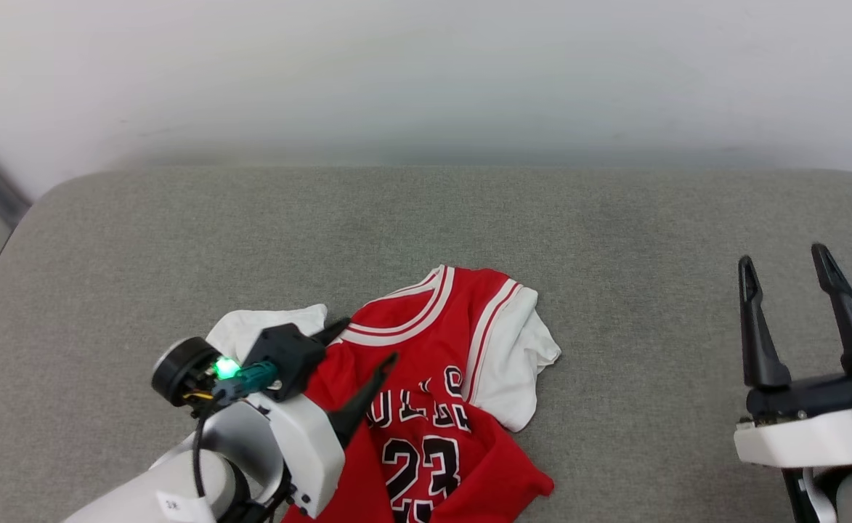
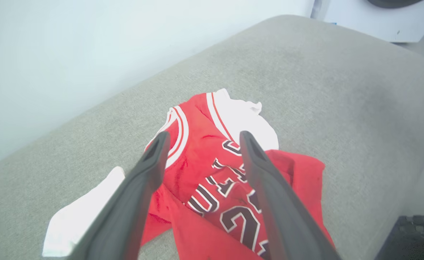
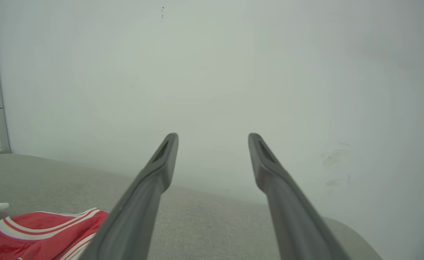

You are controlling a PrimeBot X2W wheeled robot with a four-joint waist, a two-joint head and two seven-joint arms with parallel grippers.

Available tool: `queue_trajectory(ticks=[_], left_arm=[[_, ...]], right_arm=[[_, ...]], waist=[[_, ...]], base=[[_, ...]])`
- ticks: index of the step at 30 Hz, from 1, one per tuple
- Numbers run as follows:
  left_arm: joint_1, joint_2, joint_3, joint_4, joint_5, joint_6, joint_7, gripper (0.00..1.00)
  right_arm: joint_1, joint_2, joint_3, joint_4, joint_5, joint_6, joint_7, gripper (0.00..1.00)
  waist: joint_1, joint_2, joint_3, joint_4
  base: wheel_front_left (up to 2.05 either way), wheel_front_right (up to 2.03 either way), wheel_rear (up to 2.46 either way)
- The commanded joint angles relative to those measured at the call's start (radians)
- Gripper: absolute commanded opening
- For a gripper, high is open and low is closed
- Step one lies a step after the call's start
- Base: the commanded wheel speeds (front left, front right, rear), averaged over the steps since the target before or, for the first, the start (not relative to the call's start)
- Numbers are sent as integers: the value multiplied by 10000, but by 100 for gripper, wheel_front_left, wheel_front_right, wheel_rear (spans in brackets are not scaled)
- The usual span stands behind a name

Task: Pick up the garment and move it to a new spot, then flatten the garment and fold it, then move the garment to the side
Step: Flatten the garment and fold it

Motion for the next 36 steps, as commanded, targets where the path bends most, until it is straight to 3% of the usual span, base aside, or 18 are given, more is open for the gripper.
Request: queue_trajectory(ticks=[1, 2, 7, 11, 17, 22, 26, 32, 36], left_arm=[[310, -43, 383, 154, 228, 536, -882, 100], [310, -43, 383, 154, 228, 536, -882, 100], [1028, -243, 1306, 737, 605, 1791, -3141, 100], [1610, -445, 1976, 1100, 818, 2536, -3824, 100], [2426, -1133, 3422, 929, 1667, 2982, -3949, 100], [3114, -1898, 4770, 753, 2541, 2687, -3933, 100], [3528, -2542, 5631, 746, 3119, 2285, -3935, 100], [3690, -3462, 6590, 849, 3874, 1511, -3936, 100], [3461, -4011, 7145, 936, 4310, 966, -3937, 100]], right_arm=[[-525, -356, 255, 84, 13, -3, -23, 100], [-525, -356, 255, 84, 13, -3, -23, 100], [-1962, -1405, 1091, 509, 404, -3, -25, 100], [-3084, -2433, 2247, 1308, 878, -3, 37, 100], [-5151, -3824, 4861, 2062, 2630, -3, 2499, 100], [-6957, -4875, 7665, 2142, 4698, -9, 5537, 100], [-8214, -5358, 9575, 2111, 6207, -4, 7733, 100], [-9650, -5458, 11677, 2561, 8005, -4, 10223, 100], [-10407, -5353, 12665, 3041, 8582, -4, 10975, 100]], waist=[[1, -1, 85, 75], [1, -1, 85, 75], [1, -1, 232, 246], [1, -1, 322, 383], [1, -1, 654, 609], [1, -1, 1063, 797], [1, -1, 1465, 907], [1, -1, 2206, 1119], [1, -1, 2757, 1274]], base=[[0, 0, 0], [0, 0, 0], [0, 0, 0], [0, 0, 0], [0, 0, 0], [0, 0, 0], [0, 0, 0], [0, 0, 0], [0, 0, 0]])
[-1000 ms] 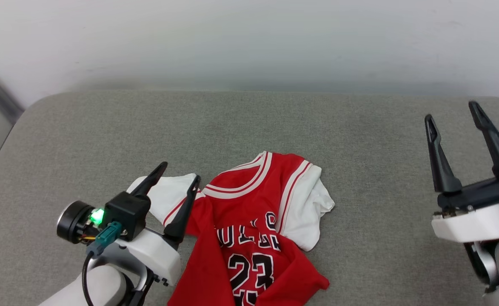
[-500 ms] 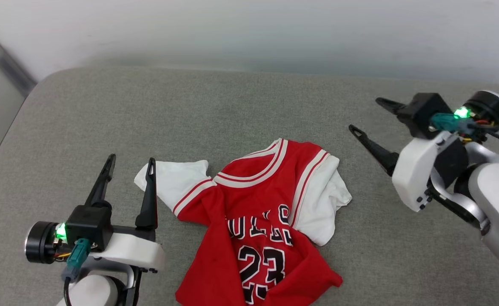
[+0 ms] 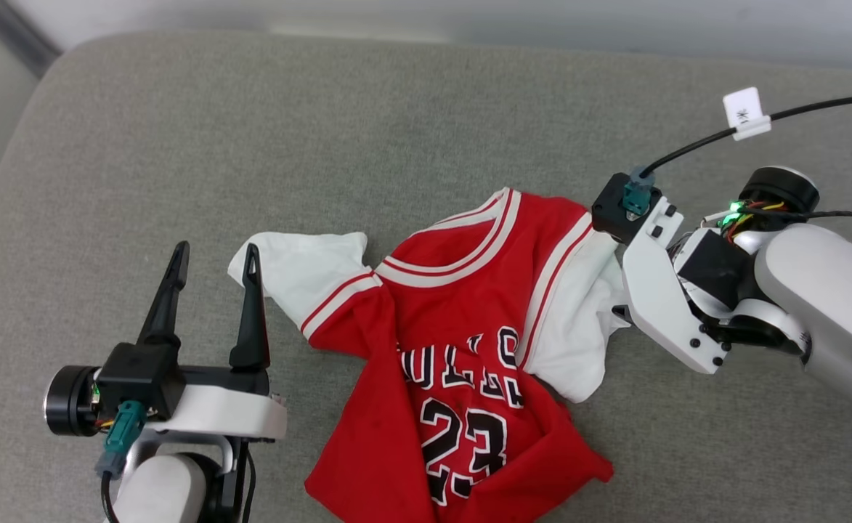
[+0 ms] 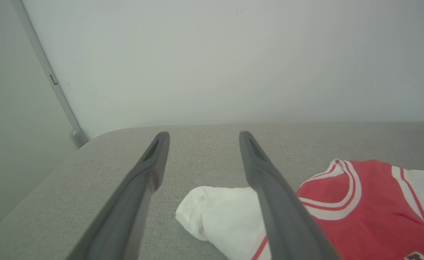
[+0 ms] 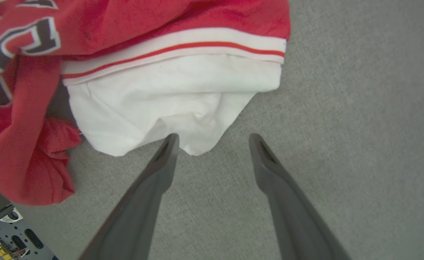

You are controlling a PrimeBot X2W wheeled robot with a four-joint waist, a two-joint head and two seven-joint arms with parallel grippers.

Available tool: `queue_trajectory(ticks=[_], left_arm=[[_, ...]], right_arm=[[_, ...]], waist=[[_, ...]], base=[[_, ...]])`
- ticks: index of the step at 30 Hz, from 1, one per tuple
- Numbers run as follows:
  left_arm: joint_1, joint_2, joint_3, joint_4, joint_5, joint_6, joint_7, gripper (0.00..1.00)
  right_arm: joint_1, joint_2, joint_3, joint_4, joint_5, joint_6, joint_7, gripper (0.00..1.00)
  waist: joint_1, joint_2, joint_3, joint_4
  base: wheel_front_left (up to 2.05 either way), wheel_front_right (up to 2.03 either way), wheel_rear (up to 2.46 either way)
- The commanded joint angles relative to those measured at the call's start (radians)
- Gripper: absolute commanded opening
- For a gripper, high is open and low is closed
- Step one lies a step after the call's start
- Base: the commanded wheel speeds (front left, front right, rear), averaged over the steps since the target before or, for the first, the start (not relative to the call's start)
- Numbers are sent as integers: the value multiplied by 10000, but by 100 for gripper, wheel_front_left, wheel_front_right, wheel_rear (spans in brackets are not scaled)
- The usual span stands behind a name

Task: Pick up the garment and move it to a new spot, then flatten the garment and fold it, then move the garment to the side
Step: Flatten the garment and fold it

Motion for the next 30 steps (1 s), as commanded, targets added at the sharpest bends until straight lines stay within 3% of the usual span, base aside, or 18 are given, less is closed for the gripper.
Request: queue_trajectory(ticks=[1, 5, 13, 14, 15, 24, 30], left_arm=[[-151, -180, 174, 64, 136, -170, -23, 100], [-309, -708, 641, 208, 524, -666, -23, 100], [-515, -1453, 1384, 407, 1216, -1454, -24, 100], [-530, -1524, 1470, 429, 1288, -1541, -24, 100], [-534, -1586, 1563, 461, 1351, -1615, -24, 100], [-110, -1937, 2129, 814, 1853, -2157, -24, 100], [568, -1978, 2498, 994, 2050, -2327, -24, 100]], right_arm=[[-255, 93, 222, 170, 91, -6, 89, 100], [-366, 320, 747, 612, 90, -6, 188, 100], [1153, 419, 1123, 504, -524, 37, 744, 100], [1226, 409, 1134, 447, -647, 47, 733, 58], [1264, 408, 1137, 419, -705, 47, 693, 0], [-5, 324, 892, 231, -553, -8, -1237, 0], [-45, -689, 895, -700, -487, -6, -2129, 0]], waist=[[-1, 0, 425, 175], [-1, 0, 823, 263], [-1, 0, 1175, 344], [-1, 0, 1177, 331], [-1, 0, 1164, 308], [-1, 0, 323, -43], [-1, 0, -768, -406]], base=[[0, 0, 0], [0, 0, 0], [0, 0, 0], [0, 0, 0], [0, 0, 0], [0, 0, 0], [0, 0, 0]])
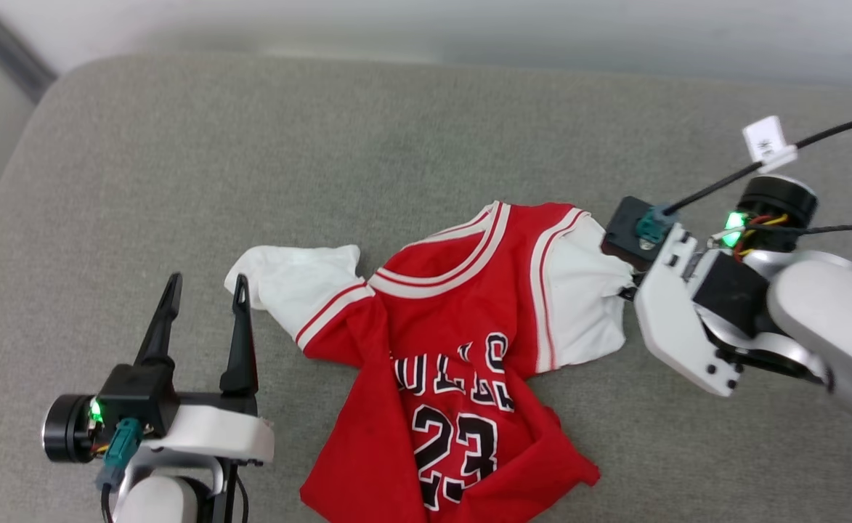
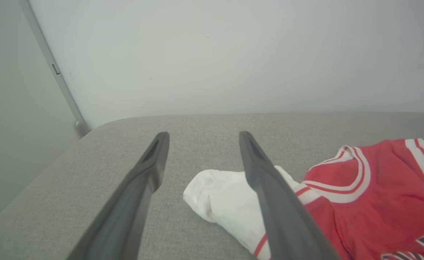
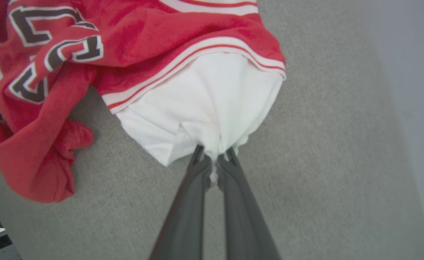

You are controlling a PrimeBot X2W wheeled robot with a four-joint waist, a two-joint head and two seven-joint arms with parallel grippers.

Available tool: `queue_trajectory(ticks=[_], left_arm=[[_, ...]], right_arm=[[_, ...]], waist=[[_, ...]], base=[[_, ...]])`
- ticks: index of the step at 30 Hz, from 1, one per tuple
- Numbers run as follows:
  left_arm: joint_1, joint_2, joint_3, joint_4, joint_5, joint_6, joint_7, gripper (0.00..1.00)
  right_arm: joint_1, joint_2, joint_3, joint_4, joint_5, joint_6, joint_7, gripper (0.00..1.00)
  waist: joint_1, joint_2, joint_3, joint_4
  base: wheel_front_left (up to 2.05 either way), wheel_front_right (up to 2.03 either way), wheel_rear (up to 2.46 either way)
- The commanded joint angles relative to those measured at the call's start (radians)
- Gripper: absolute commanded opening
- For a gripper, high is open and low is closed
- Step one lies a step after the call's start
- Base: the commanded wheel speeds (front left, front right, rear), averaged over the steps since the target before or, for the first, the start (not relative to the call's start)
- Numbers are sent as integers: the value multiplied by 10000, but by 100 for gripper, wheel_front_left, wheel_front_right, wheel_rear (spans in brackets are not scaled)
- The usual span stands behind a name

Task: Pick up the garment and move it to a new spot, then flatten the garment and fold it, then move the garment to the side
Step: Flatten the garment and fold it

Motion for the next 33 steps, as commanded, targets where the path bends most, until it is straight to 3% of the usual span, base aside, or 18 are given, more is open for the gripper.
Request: queue_trajectory(ticks=[1, 10, 16, 20, 27, 28, 29, 30, 33], left_arm=[[273, -25, 107, 33, 70, -41, -24, 100], [1058, -157, 365, 86, 219, -187, -24, 100], [1237, -226, 394, 139, 314, -279, -24, 100], [1162, -260, 405, 160, 361, -363, -25, 100], [988, -273, 466, 327, 416, -498, -25, 100], [976, -245, 499, 373, 432, -509, -25, 100], [968, -212, 525, 401, 458, -498, -25, 100], [974, -186, 548, 430, 483, -508, -25, 100], [990, -137, 588, 502, 512, -565, -25, 100]], right_arm=[[137, -389, 3, -321, 146, -6, -214, 0], [1666, -2800, -62, -1041, 1155, -6, -954, 0], [3165, -3635, -253, -305, 1735, -6, -1177, 0], [4422, -3666, -384, 718, 2191, -6, -1523, 0], [5648, -2677, -1030, 2371, 2595, -11, -2571, 0], [5685, -2574, -1203, 2452, 2597, -11, -2808, 21], [5704, -2530, -1399, 2496, 2611, -9, -3049, 90], [5729, -2533, -1589, 2512, 2621, -9, -3253, 100], [5875, -2787, -2132, 2283, 2419, -8, -3871, 100]], waist=[[0, 0, -671, -324], [0, 0, -1444, -782], [0, 0, -1607, -894], [0, 0, -1512, -899], [0, 0, -1335, -948], [0, 0, -1384, -977], [0, 0, -1450, -1008], [0, 0, -1532, -1033], [0, 0, -1838, -1101]], base=[[0, 0, 0], [0, 0, 0], [0, 0, 0], [0, 0, 0], [0, 0, 0], [0, 0, 0], [0, 0, 0], [0, 0, 0], [0, 0, 0]])
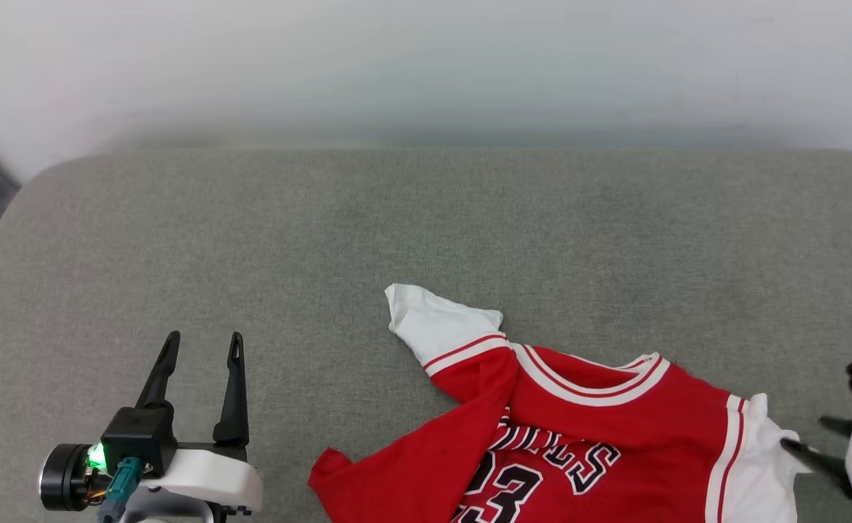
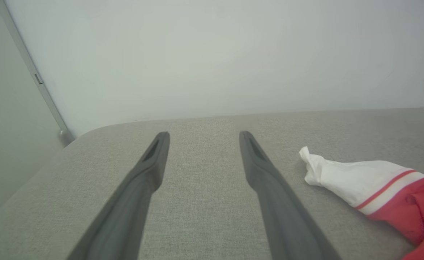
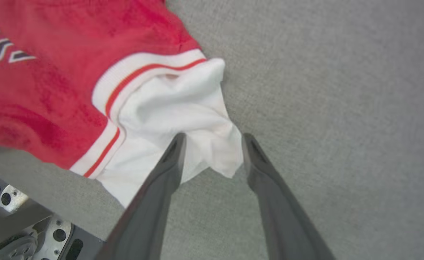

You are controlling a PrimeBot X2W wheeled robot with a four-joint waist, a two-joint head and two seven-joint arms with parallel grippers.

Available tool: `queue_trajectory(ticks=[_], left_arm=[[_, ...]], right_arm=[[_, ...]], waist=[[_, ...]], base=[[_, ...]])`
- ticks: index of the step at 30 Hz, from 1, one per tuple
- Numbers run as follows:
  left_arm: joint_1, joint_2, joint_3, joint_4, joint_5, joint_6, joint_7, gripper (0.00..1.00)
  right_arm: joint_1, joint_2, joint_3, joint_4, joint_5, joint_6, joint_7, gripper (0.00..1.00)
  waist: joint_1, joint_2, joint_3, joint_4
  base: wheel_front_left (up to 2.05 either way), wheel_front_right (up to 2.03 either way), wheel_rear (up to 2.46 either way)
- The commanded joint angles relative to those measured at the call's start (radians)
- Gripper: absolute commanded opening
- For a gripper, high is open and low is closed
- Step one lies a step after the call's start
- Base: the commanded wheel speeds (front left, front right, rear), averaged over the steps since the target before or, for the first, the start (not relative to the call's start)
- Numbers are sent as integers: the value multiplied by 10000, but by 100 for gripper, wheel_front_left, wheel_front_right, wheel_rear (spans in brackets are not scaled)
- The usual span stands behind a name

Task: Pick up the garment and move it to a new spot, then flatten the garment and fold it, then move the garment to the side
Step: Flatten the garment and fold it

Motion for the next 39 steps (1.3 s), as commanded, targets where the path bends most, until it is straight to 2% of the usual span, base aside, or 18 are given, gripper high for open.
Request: queue_trajectory(ticks=[1, 7, 10, 14, 18, 24, 28, 33, 39], left_arm=[[-46, 48, 42, 14, 48, -56, -25, 100], [-376, 320, 130, 27, 54, -185, -25, 100], [-782, 513, 118, 94, -16, -338, -25, 100], [-1745, 841, -127, 218, -93, -614, 326, 100], [-2969, 1187, -535, 402, -259, -846, 1125, 100], [-4840, 1801, -1767, 1096, -1198, -1022, 3495, 100], [-6214, 2534, -3510, 1427, -2852, -1027, 5575, 100], [-7934, 3425, -5620, 1664, -4956, -1027, 8205, 100], [-9456, 4123, -7647, 2165, -6833, -1027, 10732, 100]], right_arm=[[231, -169, -197, -135, -78, -10, -174, 100], [750, -866, -1824, -1480, -318, -8, -1104, 100], [1125, -764, -3019, -1928, -678, -8, -1936, 100], [1877, 79, -4756, -2199, -1552, -7, -3121, 100], [2860, 1548, -6753, -2220, -2815, -8, -4026, 100], [4290, 4054, -9251, -2957, -5142, -8, -4295, 100], [4965, 5248, -10016, -3903, -6261, -8, -3841, 100], [5232, 5988, -10274, -4863, -7036, -8, -3336, 100], [4917, 6333, -10050, -5466, -7493, -7, -3090, 100]], waist=[[1, -1, -227, -85], [1, -1, -601, -326], [1, -1, -646, -424], [1, -1, -575, -527], [1, -1, -388, -611], [1, -1, 28, -822], [1, -1, 380, -1056], [1, -1, 899, -1439], [1, -1, 1543, -1989]], base=[[0, 0, 0], [0, 0, 0], [0, 0, 0], [0, 0, 0], [0, 0, 0], [0, 0, 0], [0, 0, 0], [0, 0, 0], [0, 0, 0]])
